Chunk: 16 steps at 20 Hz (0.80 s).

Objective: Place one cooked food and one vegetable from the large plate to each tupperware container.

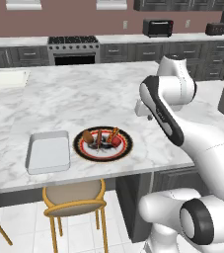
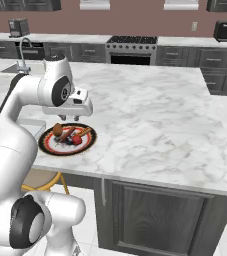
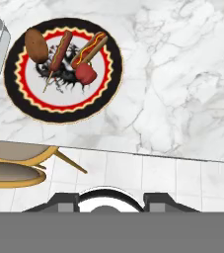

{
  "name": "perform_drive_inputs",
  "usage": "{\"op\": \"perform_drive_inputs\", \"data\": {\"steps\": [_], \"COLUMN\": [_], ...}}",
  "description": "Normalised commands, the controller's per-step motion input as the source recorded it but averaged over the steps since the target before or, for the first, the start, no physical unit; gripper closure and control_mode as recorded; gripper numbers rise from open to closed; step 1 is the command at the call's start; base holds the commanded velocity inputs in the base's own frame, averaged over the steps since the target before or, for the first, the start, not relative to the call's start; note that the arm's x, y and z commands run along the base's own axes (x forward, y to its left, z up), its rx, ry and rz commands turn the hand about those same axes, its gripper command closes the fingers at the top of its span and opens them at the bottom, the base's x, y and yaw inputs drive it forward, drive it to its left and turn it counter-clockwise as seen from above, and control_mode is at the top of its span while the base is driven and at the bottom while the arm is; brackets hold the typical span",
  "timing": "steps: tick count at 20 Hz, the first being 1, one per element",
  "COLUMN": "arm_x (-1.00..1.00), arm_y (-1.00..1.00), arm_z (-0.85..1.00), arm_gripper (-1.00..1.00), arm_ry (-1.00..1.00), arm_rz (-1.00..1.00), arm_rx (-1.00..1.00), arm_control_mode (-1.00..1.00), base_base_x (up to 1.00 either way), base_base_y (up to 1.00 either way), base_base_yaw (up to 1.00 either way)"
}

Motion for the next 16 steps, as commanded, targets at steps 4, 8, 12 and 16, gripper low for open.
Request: {"op": "perform_drive_inputs", "data": {"steps": [4,8,12,16], "arm_x": [-0.24,-0.38,-0.05,0.19], "arm_y": [0.04,0.19,0.39,0.28], "arm_z": [0.0,-0.37,-0.52,-0.45], "arm_gripper": [-1.0,-1.0,-1.0,-1.0], "arm_ry": [0.0,-0.01,0.0,0.0], "arm_rz": [0.0,0.0,0.07,0.14], "arm_rx": [0.0,0.03,0.0,0.0], "arm_control_mode": [-1.0,-1.0,-1.0,-1.0], "base_base_x": [0.0,0.0,0.0,0.0], "base_base_y": [0.0,0.0,0.0,0.0], "base_base_yaw": [0.0,0.0,0.0,0.0]}}
